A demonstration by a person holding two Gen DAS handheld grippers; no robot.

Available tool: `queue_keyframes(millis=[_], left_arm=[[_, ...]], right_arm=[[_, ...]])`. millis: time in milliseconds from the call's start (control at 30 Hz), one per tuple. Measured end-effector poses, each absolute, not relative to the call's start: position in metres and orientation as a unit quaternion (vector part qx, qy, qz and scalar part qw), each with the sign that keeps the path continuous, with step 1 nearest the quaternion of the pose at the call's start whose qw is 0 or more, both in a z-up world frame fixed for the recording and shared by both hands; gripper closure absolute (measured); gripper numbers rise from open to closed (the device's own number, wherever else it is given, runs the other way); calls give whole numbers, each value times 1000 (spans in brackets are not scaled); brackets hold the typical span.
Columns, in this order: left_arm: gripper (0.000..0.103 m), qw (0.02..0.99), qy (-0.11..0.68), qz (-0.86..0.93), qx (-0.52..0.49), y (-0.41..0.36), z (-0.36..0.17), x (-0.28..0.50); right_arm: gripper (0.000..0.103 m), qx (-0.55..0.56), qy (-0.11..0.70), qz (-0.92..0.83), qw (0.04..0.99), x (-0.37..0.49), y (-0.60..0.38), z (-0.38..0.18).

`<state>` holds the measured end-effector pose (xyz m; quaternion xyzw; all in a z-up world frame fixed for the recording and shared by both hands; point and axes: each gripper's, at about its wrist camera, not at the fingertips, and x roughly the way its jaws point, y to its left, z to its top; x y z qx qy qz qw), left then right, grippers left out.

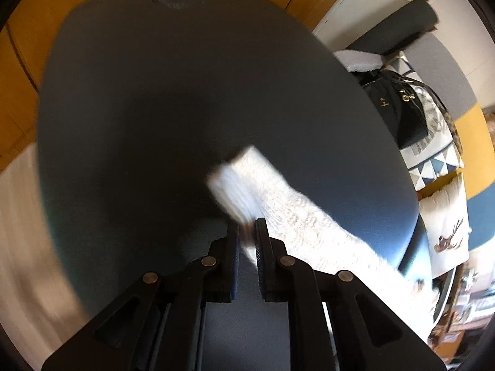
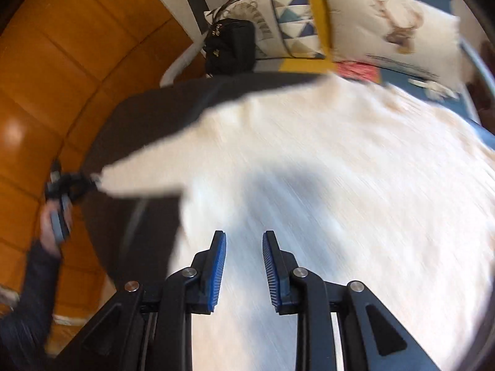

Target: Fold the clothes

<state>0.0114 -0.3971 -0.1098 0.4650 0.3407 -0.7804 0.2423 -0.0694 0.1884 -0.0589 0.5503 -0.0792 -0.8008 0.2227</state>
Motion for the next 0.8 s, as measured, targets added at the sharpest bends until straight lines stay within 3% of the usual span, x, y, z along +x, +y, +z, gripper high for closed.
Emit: queue_keyframes(millis=[67, 167, 300, 400, 533, 733, 800], left_arm=[[92, 227, 312, -807, 448, -366, -89, 38], [90, 129, 289, -832, 456, -296, -78, 77], [90, 11, 299, -818, 491, -209, -93, 109], [90, -57, 267, -813, 514, -149, -101, 122], [90, -114, 207, -810, 537, -83, -109, 132], [89, -140, 200, -795, 556, -68, -115, 141], [73, -151, 209, -795, 549, -71, -113, 137]], right_arm=[[78, 555, -67, -810, 177, -24, 237, -62], [78, 561, -100, -817, 92, 39, 309, -72], [78, 574, -162, -803, -2, 94, 383, -103], [77, 586, -163, -791, -60, 123, 415, -126], [74, 575, -220, -785, -61, 151, 439, -146], [72, 568, -193, -798, -56, 158, 436, -136], [69, 567, -194, -798, -61, 162, 438, -134]])
